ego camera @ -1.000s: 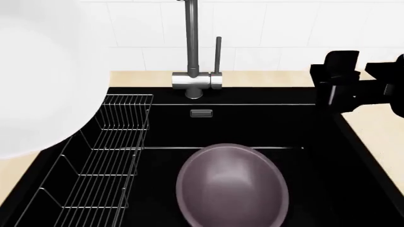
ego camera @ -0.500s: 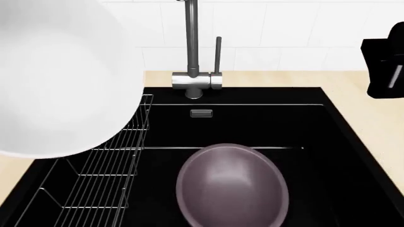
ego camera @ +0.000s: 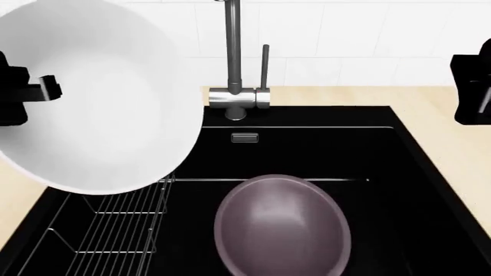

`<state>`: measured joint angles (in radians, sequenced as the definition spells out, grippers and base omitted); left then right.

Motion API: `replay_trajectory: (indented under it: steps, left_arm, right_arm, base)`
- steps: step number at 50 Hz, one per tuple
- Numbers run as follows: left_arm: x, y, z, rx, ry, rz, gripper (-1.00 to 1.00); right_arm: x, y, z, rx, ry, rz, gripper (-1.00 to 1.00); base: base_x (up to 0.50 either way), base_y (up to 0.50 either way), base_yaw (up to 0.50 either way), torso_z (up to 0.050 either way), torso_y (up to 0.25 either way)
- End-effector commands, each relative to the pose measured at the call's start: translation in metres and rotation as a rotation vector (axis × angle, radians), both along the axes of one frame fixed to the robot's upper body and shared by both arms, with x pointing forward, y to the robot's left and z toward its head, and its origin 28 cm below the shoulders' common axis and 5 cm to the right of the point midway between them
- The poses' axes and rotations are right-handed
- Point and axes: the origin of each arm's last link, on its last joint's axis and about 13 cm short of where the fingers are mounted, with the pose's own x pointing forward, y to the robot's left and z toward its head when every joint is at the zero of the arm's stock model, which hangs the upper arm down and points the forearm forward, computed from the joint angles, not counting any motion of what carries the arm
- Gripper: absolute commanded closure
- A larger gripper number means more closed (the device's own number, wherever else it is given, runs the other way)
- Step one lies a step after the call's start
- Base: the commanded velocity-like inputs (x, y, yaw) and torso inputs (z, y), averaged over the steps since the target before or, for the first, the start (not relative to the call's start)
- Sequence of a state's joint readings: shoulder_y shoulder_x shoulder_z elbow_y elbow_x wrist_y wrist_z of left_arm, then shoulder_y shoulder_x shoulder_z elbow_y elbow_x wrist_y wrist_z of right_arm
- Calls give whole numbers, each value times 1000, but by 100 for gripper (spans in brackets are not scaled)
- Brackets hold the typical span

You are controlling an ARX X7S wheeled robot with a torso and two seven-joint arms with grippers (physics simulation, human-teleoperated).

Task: Stack the bowls in the sink.

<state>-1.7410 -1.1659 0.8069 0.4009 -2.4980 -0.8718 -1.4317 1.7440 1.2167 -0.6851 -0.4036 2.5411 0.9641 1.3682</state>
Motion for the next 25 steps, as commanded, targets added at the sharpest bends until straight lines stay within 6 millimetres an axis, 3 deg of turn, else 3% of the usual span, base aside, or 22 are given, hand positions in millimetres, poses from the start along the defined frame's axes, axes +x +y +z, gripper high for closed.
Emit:
replay_trajectory:
  steps: [1, 25]
  left_arm:
    - [6, -5, -3, -2, 7, -17, 100]
    - [17, -14, -15, -11, 71, -118, 100]
  right_arm:
    - [1, -1, -3, -5, 10, -11, -100]
    - [4, -1, -9, -19, 28, -24, -100]
  base:
    - [0, 0, 0, 0, 0]
    - [0, 0, 0, 0, 0]
